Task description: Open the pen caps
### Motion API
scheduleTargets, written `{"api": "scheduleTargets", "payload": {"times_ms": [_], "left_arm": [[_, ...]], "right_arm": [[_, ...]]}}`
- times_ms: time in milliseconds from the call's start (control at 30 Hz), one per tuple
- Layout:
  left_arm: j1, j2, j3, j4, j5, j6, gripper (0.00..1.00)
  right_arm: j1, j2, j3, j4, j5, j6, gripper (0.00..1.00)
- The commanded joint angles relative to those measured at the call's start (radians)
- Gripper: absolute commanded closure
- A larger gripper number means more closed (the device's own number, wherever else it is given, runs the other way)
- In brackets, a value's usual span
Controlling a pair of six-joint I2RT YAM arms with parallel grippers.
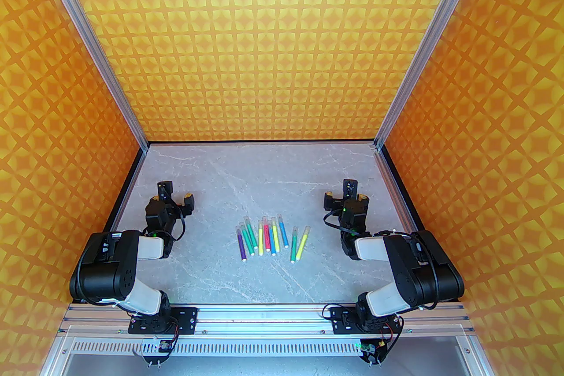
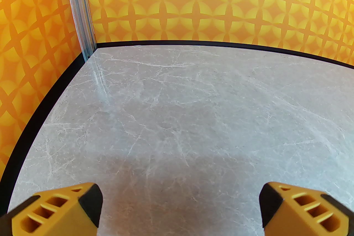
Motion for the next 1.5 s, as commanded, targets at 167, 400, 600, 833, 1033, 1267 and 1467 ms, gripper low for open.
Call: {"api": "scheduleTargets", "payload": {"times_ms": [167,400,600,833,1033,1267,1467], "left_arm": [[0.005,-0.008,0.025,-0.026,0.046,0.011,0.01],[0.005,-0.009,0.026,-0.027,0.046,0.011,0.01],[0.006,-0.008,0.026,-0.027,0.046,0.01,0.01],[0.005,-0.008,0.026,-0.027,0.047,0.011,0.01],[0.005,-0.008,0.026,-0.027,0.046,0.011,0.01],[0.006,-0.008,0.027,-0.027,0.047,0.012,0.01],[0.004,-0.009,0.025,-0.026,0.047,0.012,0.01]], "right_arm": [[-0.003,-0.01,0.016,0.001,-0.014,0.006,0.02],[-0.003,-0.009,0.017,-0.002,-0.016,0.006,0.01],[-0.003,-0.009,0.016,0.0,-0.016,0.006,0.01],[-0.003,-0.009,0.016,0.0,-0.016,0.006,0.02],[-0.003,-0.01,0.016,0.0,-0.016,0.006,0.01],[-0.003,-0.01,0.017,0.0,-0.016,0.006,0.01],[-0.003,-0.019,0.021,-0.013,-0.048,-0.013,0.01]]}}
